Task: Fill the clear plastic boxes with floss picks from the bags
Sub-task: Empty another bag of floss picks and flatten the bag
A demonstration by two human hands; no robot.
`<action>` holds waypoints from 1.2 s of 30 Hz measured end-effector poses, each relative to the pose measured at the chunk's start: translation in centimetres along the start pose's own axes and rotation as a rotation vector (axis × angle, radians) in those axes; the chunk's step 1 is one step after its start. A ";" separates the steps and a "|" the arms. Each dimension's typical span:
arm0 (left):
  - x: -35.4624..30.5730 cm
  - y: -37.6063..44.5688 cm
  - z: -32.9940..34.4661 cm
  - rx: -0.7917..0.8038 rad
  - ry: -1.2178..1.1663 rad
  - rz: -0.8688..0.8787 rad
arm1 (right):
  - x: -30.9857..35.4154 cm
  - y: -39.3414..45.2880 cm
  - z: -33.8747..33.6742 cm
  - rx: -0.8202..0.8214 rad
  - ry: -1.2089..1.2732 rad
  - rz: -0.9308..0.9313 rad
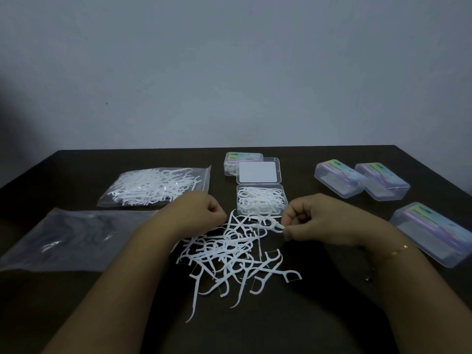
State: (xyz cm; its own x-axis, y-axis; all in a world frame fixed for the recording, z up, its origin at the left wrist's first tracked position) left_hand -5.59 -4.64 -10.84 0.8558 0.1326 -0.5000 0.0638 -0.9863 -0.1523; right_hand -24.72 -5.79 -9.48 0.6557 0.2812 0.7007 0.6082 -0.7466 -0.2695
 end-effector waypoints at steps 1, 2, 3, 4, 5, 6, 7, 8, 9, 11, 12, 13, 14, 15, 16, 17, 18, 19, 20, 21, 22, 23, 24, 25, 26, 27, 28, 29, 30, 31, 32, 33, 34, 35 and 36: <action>-0.1 0.0 0.0 -0.005 0.006 0.007 | 0.1 -0.1 -0.1 -0.008 0.027 -0.012; -0.1 0.0 -0.1 -0.015 0.010 0.013 | 0.3 -0.1 -0.3 -0.028 0.057 -0.023; -0.2 0.1 -0.2 -0.033 0.010 0.020 | 0.3 -0.1 -0.6 -0.064 0.087 -0.032; -0.4 0.1 -0.4 -0.057 0.007 0.027 | 0.3 -0.1 -1.0 -0.116 0.109 -0.039; -0.5 0.0 -0.6 -0.081 0.001 0.035 | 0.3 0.0 -1.5 -0.184 0.115 -0.045; -0.7 0.0 -0.8 -0.106 -0.006 0.045 | 0.2 0.1 -1.9 -0.262 0.107 -0.053; -1.0 -0.1 -0.9 -0.131 -0.011 0.056 | 0.2 0.2 -2.4 -0.340 0.093 -0.062; -1.2 -0.2 -1.1 -0.155 -0.015 0.066 | 0.1 0.3 -2.7 -0.412 0.075 -0.069; -1.5 -0.3 -1.3 -0.179 -0.015 0.075 | 0.0 0.5 -2.9 -0.472 0.053 -0.073; -2.1 -0.6 -1.5 -0.224 -0.005 0.096 | -0.5 1.0 -3.0 -0.565 -0.024 -0.062; -2.3 -0.6 -1.6 -0.248 -0.002 0.106 | -0.7 1.3 -3.0 -0.597 -0.074 -0.050; -2.5 -0.7 -1.8 -0.274 -0.003 0.116 | -0.8 1.4 -3.0 -0.623 -0.117 -0.042; -2.7 -0.8 -1.9 -0.302 -0.009 0.127 | -0.8 1.5 -3.0 -0.645 -0.148 -0.040; -2.9 -0.8 -2.0 -0.330 -0.018 0.140 | -0.7 1.5 -3.1 -0.671 -0.167 -0.045; -3.1 -0.9 -2.0 -0.353 -0.025 0.153 | -0.7 1.6 -3.2 -0.694 -0.182 -0.050; -3.2 -0.9 -1.9 -0.369 -0.025 0.167 | -0.6 1.6 -3.2 -0.716 -0.198 -0.058; -3.3 -0.8 -1.7 -0.376 -0.012 0.179 | -0.5 1.7 -3.2 -0.731 -0.220 -0.065; -3.5 -0.7 -1.4 -0.373 0.014 0.188 | -0.3 1.9 -3.1 -0.738 -0.249 -0.070; -3.6 -0.5 -1.0 -0.362 0.045 0.194 | -0.1 2.0 -3.0 -0.743 -0.282 -0.071; -3.7 -0.3 -0.7 -0.348 0.071 0.196 | 0.0 2.2 -2.9 -0.740 -0.320 -0.070; -3.7 -0.1 -0.3 -0.332 0.086 0.193 | 0.0 2.3 -2.7 -0.730 -0.362 -0.067; -3.7 0.0 0.0 -0.320 0.094 0.188 | 0.1 2.4 -2.5 -0.712 -0.405 -0.064; -3.7 0.1 0.2 -0.310 0.102 0.183 | 0.0 2.5 -2.4 -0.688 -0.437 -0.060; -3.6 0.3 0.3 -0.304 0.111 0.179 | 0.0 2.6 -2.3 -0.673 -0.453 -0.063; -3.5 0.3 0.5 -0.301 0.117 0.177 | -0.1 2.6 -2.3 -0.665 -0.451 -0.068; -3.4 0.4 0.5 -0.299 0.120 0.175 | -0.2 2.6 -2.3 -0.669 -0.438 -0.077; -3.3 0.4 0.5 -0.301 0.123 0.176 | -0.2 2.5 -2.4 -0.680 -0.416 -0.080; -3.2 0.4 0.4 -0.304 0.125 0.177 | -0.3 2.5 -2.6 -0.691 -0.392 -0.076; -3.2 0.4 0.3 -0.313 0.121 0.178 | -0.4 2.4 -2.8 -0.704 -0.368 -0.066; -3.2 0.4 0.1 -0.321 0.108 0.178 | -0.6 2.3 -2.9 -0.718 -0.345 -0.054; -3.0 0.4 -0.1 -0.331 0.087 0.172 | -0.8 2.2 -3.1 -0.732 -0.325 -0.039; -2.8 0.4 -0.3 -0.339 0.062 0.158 | -1.0 2.1 -3.3 -0.745 -0.307 -0.027; -2.5 0.3 -0.5 -0.346 0.041 0.139 | -1.2 2.0 -3.4 -0.753 -0.289 -0.014; -2.3 0.3 -0.6 -0.350 0.029 0.122 | -1.3 1.9 -3.4 -0.756 -0.272 -0.002; -2.1 0.3 -0.6 -0.352 0.026 0.111 | -1.4 1.9 -3.4 -0.755 -0.253 0.008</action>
State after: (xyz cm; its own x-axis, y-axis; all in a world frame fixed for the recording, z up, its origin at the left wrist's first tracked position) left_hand -7.07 -5.28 -9.28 0.8797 0.0244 -0.4748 0.1383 -0.9686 0.2064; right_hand -26.02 -9.69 -8.75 0.7955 0.3347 0.5052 0.1947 -0.9306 0.3099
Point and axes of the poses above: each hand's wrist, its own y-axis towards the middle knuckle, its own z-axis out of the palm, x = y × z, the point moved 9 cm from there along y, towards the middle knuckle, and after that the axes turned 1 degree about x, right-handed, at the moved point
